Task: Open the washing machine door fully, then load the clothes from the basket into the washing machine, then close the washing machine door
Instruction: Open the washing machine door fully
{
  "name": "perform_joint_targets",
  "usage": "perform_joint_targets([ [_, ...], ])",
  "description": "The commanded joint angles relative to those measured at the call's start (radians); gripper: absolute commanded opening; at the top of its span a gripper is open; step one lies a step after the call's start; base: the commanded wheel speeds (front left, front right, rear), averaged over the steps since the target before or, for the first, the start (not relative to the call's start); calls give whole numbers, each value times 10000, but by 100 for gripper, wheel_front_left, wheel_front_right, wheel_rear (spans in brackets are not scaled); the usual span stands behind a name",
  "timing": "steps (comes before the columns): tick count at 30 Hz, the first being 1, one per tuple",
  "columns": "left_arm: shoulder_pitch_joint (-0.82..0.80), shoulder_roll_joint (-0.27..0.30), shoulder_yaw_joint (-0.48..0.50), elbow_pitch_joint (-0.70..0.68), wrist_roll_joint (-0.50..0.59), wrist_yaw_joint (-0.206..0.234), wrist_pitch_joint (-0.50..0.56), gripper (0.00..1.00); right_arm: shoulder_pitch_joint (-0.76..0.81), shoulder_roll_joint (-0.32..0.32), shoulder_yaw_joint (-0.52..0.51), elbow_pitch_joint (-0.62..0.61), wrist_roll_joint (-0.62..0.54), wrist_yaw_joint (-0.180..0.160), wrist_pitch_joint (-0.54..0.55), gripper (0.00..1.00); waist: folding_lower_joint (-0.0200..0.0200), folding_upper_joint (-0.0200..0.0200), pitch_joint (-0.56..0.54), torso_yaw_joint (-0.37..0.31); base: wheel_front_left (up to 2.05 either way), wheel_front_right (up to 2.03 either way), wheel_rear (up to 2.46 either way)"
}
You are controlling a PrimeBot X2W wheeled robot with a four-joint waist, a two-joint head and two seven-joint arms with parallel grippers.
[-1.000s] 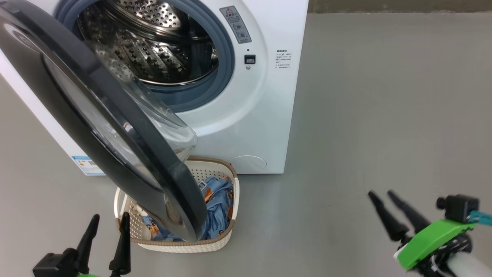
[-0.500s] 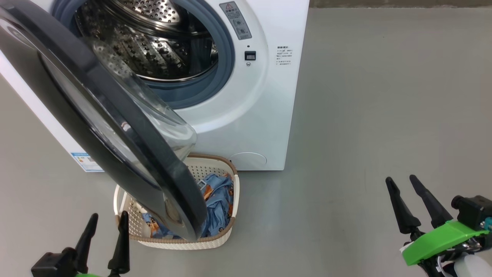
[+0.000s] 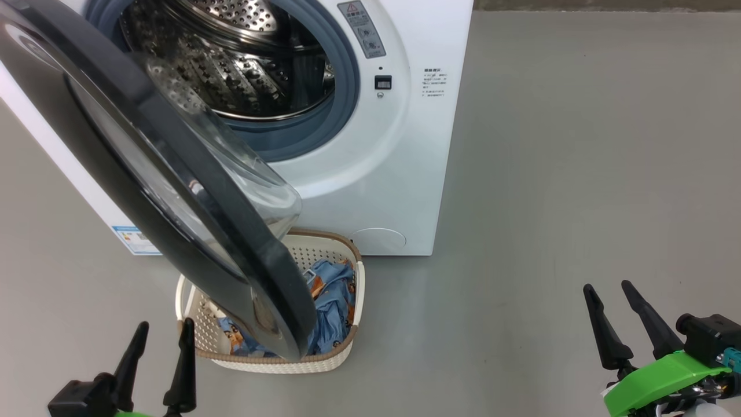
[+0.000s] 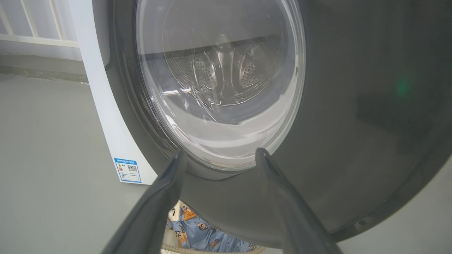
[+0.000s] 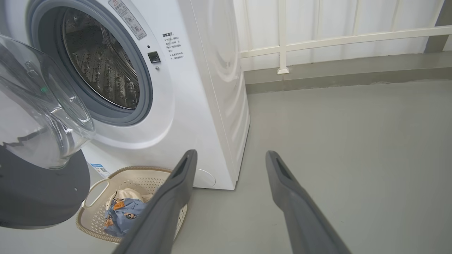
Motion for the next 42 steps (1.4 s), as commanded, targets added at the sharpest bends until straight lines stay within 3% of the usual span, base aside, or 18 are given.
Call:
perform_joint_targets([
  [1, -371, 143, 376, -177, -51, -16, -65, 100, 90, -91, 95, -237, -115, 16, -121, 100, 0, -1, -5, 13, 0, 0, 0],
  [5, -383, 129, 405, -155, -75, -16, -65, 100, 127, -50, 7, -253, -175, 16, -122, 100, 0, -1, -19, 31, 0, 0, 0],
  [6, -401, 105, 411, -162, -132, -16, -65, 94, 140, -40, -14, -255, -184, 16, -122, 100, 0, -1, -27, 41, 0, 0, 0],
  [7, -422, 95, 418, -164, -191, -16, -65, 31, 152, -33, -42, -262, -190, 16, -122, 100, 0, -1, -35, 53, 0, 0, 0],
  [8, -450, 86, 457, -187, -240, -16, -65, 5, 162, -27, -67, -270, -191, 16, -122, 100, 0, -1, -40, 67, 0, 0, 0],
  [9, -476, 72, 500, -225, -304, -16, -65, 0, 166, -28, -86, -288, -199, 16, -122, 100, 0, -1, -50, 78, 0, 0, 0],
  [16, -648, 32, 1117, -1175, -477, -16, -65, 0, 258, -42, -123, -376, -253, 16, -122, 100, 0, -1, -111, 179, 0, 0, 0],
  [25, -862, -230, 1632, -3855, -180, -16, -65, 0, 272, -41, -137, -493, -321, 16, -122, 100, 0, -1, -32, 219, 0, 0, 0],
  [29, -956, -306, 981, -4955, -101, -16, -65, 0, 212, -36, -190, -525, -359, 16, -122, 100, 0, -1, 39, 201, 0, 0, 0],
  [34, -1180, -311, -559, -5780, 96, -16, 302, 0, 199, -7, -248, -573, -445, 16, -122, 100, 0, -1, 102, 177, 0, 0, 0],
  [42, -1458, -553, -2389, -4902, -136, -16, 681, 0, 110, 30, -295, -632, -607, 16, -122, 100, 0, -1, 216, 106, 0, 0, 0],
])
